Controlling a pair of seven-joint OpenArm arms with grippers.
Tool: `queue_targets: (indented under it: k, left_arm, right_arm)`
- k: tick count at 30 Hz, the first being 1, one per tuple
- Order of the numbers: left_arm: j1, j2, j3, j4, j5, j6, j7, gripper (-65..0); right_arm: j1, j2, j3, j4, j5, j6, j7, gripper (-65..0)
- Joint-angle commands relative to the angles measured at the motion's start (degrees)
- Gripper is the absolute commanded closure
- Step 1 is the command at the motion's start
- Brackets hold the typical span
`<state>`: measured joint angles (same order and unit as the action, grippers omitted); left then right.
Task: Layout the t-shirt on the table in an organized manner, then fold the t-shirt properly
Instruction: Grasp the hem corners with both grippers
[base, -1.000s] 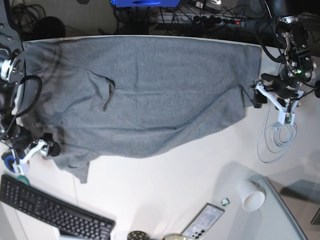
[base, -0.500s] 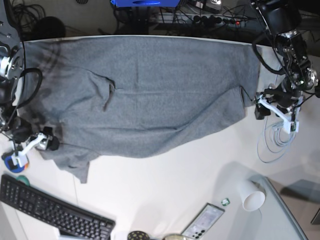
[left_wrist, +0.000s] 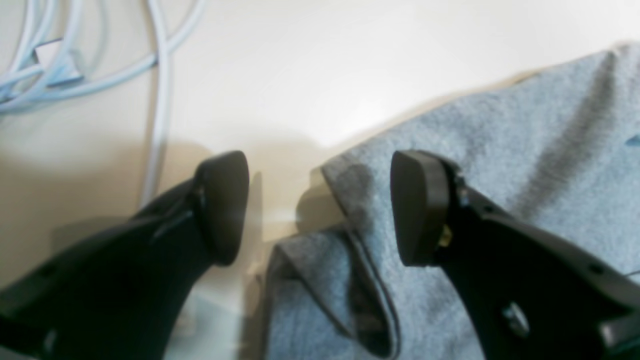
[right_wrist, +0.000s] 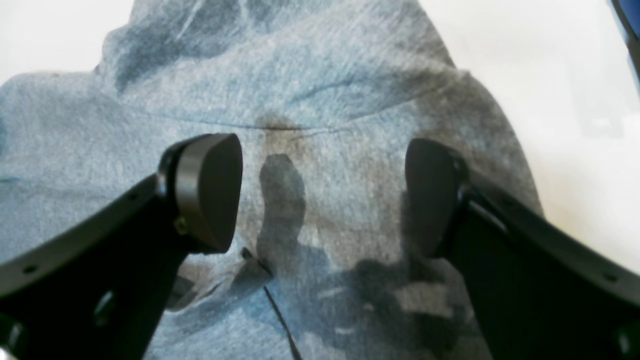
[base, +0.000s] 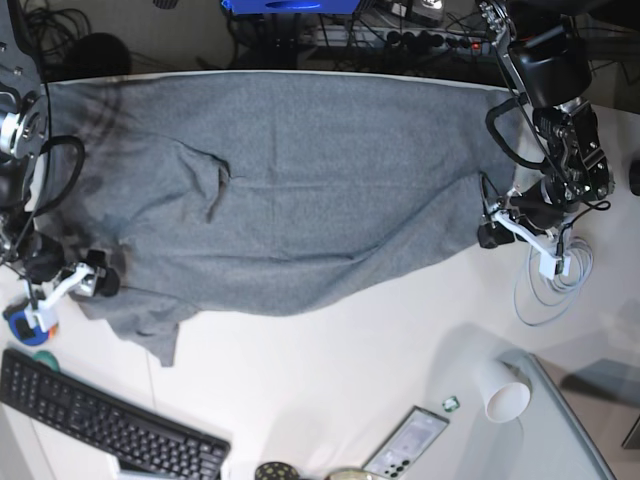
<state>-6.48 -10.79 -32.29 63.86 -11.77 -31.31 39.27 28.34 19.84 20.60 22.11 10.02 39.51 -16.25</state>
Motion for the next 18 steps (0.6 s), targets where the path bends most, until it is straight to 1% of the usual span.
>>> queue_targets:
  k: [1,6,11,18]
  left_arm:
    - [-1.4,-0.3,-0.2,0.9,-0.6,0.1,-1.1,-42.8]
    - [-2.4,0.1,0.0,0.3,-0.5,0.1,-1.1,-42.8]
    - [-4.9,0.1,5.1,-5.4,-0.5,0.3,-1.3,-42.8]
    - [-6.8,0.9,5.7,-7.8,-0.1,0.4,-1.4,-42.5]
  right_arm:
    - [1.6,0.9,-0.1,0.9,0.7,0.5,1.2,-47.6]
    - [1.6,0.7,-0.1,0.9,0.7,0.5,1.2,-47.6]
    - [1.6,0.6,-0.1,0.9,0.7,0.5,1.2,-47.6]
    - [1.5,0.7,0.2,0.9,0.7,0.5,1.2,-47.6]
